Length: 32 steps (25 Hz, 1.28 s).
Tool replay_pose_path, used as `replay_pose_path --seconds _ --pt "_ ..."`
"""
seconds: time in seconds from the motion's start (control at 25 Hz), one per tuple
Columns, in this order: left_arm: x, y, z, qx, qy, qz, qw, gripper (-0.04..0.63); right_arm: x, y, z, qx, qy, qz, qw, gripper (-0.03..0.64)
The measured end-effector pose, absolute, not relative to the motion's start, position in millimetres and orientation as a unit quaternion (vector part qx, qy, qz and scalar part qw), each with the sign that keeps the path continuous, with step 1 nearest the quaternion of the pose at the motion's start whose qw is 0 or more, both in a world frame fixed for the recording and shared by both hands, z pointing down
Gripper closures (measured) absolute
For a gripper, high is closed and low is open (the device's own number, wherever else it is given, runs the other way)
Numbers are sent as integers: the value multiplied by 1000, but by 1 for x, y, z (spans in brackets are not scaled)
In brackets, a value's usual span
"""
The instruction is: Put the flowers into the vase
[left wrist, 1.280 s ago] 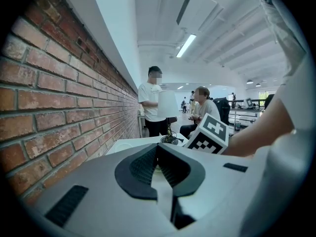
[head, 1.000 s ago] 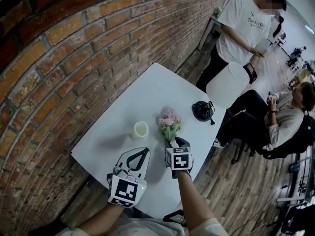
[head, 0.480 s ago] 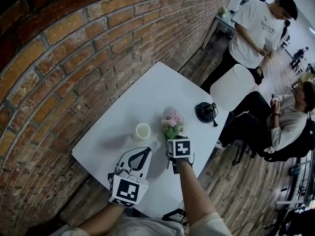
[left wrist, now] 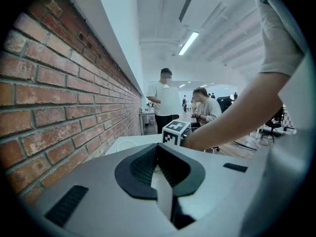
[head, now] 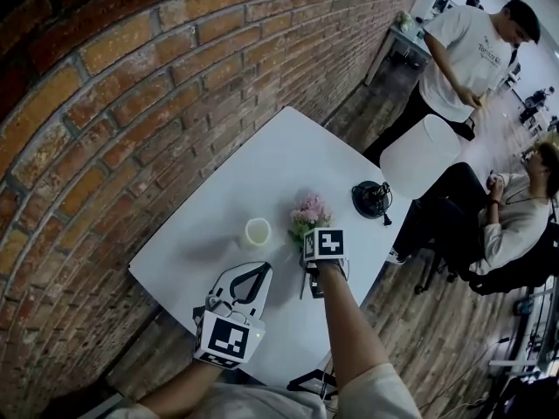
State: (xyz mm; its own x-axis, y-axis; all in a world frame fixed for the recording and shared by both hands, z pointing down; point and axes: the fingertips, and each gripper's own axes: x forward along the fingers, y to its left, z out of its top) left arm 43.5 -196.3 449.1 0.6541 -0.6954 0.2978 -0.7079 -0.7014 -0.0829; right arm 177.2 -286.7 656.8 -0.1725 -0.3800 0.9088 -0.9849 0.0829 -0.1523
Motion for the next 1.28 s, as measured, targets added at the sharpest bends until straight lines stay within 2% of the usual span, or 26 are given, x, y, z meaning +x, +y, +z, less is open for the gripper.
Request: replay_pose_path --seconds 0.32,0.92,1.28 --pt "38 -198 456 905 -393 160 32 588 178 -290 673 511 -626 401 431 411" --pt "33 -198 454 902 -400 159 32 588 180 -289 674 506 -633 374 450 540" --pt "34 -192 453 905 -395 154 36 588 169 -279 672 451 -656 324 512 555"
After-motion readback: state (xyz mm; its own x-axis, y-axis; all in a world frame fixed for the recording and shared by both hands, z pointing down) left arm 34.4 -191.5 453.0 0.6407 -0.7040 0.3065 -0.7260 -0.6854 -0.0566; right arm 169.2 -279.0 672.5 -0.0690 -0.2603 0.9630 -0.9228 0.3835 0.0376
